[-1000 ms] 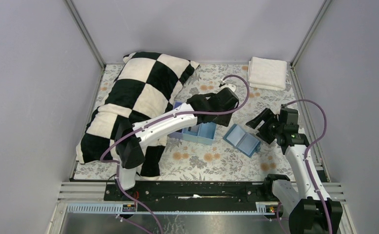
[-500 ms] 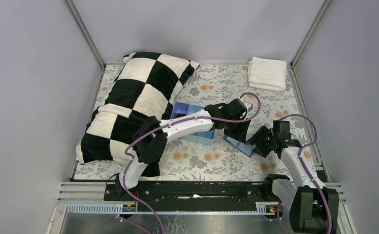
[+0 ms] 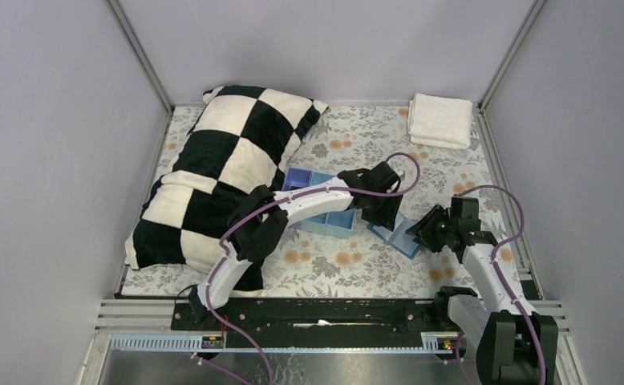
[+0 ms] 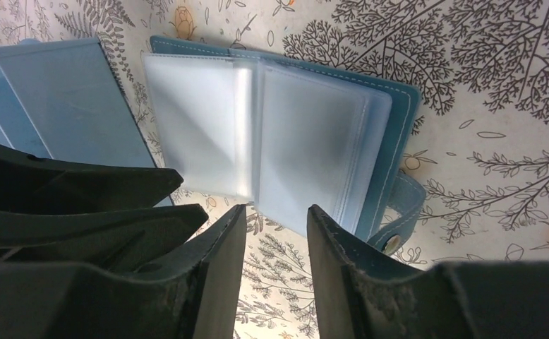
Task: Take the credit cards out of the card holder
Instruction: Remove the credit card from the card holder.
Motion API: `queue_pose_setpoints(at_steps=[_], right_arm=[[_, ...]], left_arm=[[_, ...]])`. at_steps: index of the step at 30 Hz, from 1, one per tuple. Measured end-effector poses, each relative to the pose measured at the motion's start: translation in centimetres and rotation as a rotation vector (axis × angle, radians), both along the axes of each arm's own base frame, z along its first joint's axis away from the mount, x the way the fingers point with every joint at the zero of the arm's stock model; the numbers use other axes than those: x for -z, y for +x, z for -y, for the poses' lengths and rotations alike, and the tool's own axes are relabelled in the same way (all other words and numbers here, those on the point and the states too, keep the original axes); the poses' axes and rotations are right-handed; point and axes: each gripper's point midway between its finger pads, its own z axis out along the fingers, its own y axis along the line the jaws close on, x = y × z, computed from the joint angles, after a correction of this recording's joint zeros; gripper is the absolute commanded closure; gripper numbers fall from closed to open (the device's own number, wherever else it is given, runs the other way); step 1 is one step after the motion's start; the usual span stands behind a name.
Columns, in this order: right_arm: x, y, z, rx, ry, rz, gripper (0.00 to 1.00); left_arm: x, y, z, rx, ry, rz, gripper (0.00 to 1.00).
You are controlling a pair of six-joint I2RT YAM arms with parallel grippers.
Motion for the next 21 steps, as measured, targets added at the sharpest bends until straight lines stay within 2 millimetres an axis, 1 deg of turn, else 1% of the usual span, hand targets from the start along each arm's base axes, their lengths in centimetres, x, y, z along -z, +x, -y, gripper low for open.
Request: queue_pose_setpoints(at_steps=[2, 6, 9, 11, 13, 17, 21], right_arm=[[0.0, 0.2, 0.0, 0.002, 0.002, 0.003, 0.61], [0.5, 0.6, 0.0, 0.007, 0.003, 0.003, 0.63], [1.7, 0.4, 0.2, 0.015, -0.005, -0.021, 0.65], [2.5, 0.1, 0.2, 0.019, -0.002, -0.045, 0.65], [2.5, 0.6, 0.2, 0.021, 0.003, -0.033, 0.65], [2.5, 1.1, 0.2, 0.023, 0.006, -0.011, 0.65], [2.5, 1.2, 0.2, 0.026, 0.006, -0.003, 0.65]], left_arm=[[0.3, 0.3, -0.2, -0.009, 0.007, 0.003, 0.51], [0.9, 0.8, -0.2, -0.019, 0.014, 0.006, 0.52], [1.1, 1.3, -0.4, -0.027, 0.018, 0.017, 0.60], [1.1, 1.6, -0.3, -0.028, 0.017, 0.025, 0.63], [1.1, 1.9, -0.4, -0.030, 0.017, 0.028, 0.60], [1.1, 2.4, -0.6, -0.021, 0.020, 0.053, 0.50], [1.2, 3.2, -0.8, -0.021, 0.028, 0.095, 0.49]])
